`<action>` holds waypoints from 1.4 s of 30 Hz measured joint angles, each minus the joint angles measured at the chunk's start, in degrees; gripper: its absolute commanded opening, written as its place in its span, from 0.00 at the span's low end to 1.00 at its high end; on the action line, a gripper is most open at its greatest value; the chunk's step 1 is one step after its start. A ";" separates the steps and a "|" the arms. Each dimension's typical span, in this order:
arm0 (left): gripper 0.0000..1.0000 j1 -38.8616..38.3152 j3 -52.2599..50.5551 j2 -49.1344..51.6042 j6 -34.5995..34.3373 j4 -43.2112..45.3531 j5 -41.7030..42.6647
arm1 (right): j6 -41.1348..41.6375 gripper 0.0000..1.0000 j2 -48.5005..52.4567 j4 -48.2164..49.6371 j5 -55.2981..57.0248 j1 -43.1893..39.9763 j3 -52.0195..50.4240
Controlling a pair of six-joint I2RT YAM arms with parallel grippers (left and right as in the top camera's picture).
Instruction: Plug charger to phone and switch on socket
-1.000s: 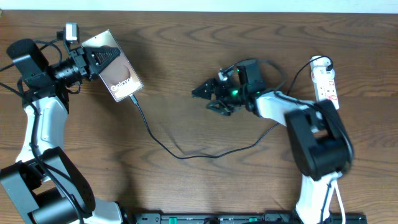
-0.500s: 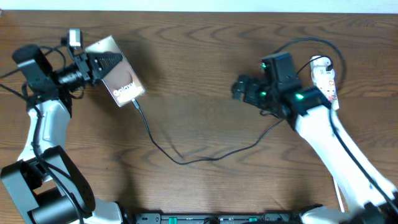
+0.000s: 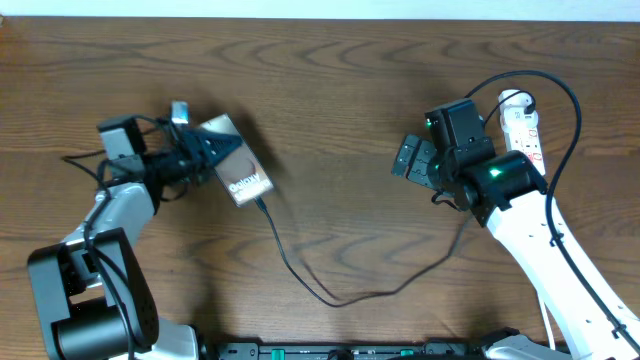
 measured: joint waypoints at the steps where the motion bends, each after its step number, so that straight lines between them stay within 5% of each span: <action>1: 0.07 -0.87 -0.02 0.00 0.63 -3.28 -2.60 | 0.00 0.99 0.00 0.07 0.00 0.22 0.00; 5: 0.07 -4.72 -0.61 0.00 4.13 -13.97 -15.39 | 0.00 0.99 0.00 0.09 0.09 0.92 0.00; 15: 0.08 -10.08 -0.72 0.00 6.82 -21.07 -30.69 | 0.02 0.99 0.00 0.13 0.17 1.31 0.00; 42: 0.08 -14.08 -2.99 -0.04 7.91 -26.80 -37.66 | 0.02 0.99 0.00 0.11 0.15 1.55 0.00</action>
